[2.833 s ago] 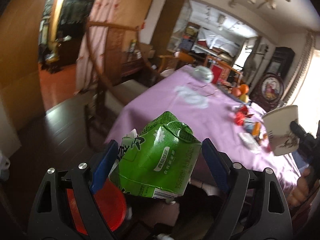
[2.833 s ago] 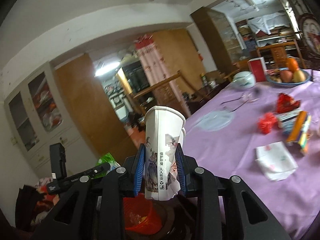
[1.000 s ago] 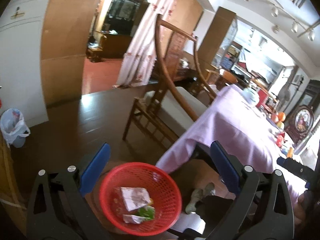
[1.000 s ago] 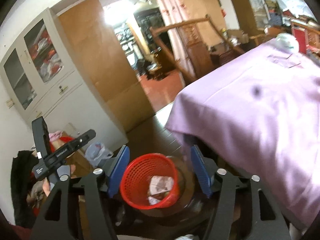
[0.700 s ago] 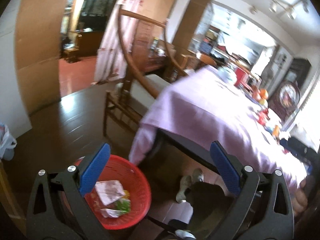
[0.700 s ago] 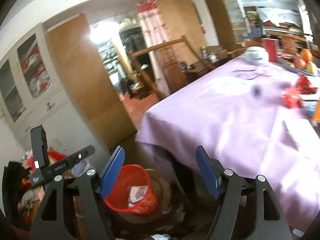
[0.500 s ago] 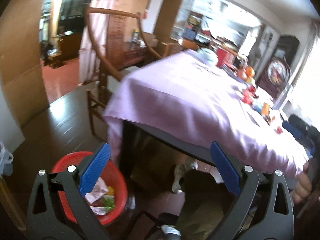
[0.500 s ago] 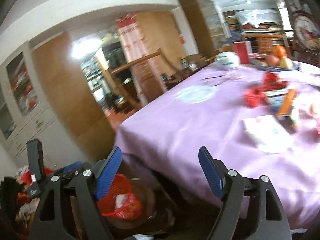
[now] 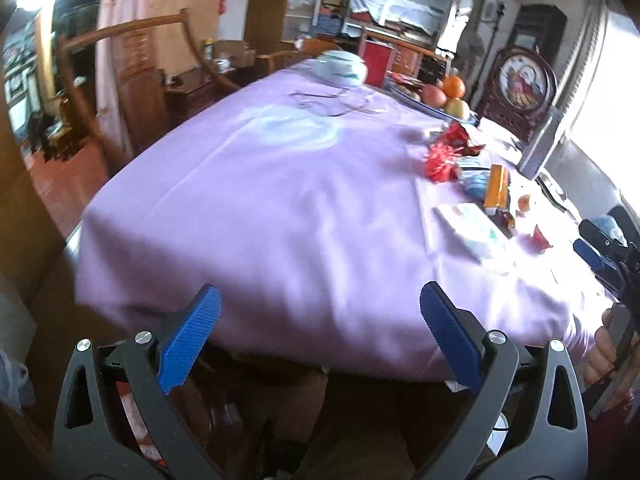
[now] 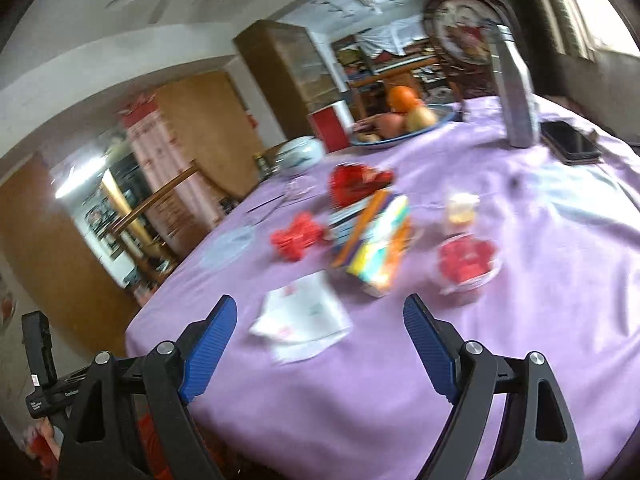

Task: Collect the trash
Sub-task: 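Return both tools over the table toward the red wrappers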

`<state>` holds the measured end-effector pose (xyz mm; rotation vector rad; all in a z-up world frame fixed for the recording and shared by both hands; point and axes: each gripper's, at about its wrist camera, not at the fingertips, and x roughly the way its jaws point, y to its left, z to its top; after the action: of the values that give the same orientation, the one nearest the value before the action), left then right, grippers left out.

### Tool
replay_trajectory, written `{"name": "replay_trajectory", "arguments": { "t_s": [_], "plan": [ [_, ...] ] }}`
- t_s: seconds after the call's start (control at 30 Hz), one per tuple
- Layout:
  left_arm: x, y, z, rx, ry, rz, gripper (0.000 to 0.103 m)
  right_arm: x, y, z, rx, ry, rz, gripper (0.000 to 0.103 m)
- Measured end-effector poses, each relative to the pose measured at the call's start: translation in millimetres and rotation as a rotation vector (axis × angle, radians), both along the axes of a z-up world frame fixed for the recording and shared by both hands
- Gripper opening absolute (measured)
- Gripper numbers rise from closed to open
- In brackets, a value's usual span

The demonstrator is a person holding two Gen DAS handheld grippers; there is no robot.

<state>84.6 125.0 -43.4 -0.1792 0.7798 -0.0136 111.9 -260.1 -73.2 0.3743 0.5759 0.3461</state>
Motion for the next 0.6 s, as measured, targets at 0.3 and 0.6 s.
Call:
{"name": "replay_trajectory", "arguments": {
  "t_s": [0.3,0.6],
  "plan": [
    [113.5,-61.9,7.3,0.013,0.028,-0.126,0.096,40.7,-47.9,-2.3,-0.064,0.025,-0.091,0.084],
    [208.2,-104.4,-3.9,-0.025,0.062,-0.212,0.096,58.2,-62.6,-10.5,-0.038,0.042,-0.127,0.086]
  ]
}}
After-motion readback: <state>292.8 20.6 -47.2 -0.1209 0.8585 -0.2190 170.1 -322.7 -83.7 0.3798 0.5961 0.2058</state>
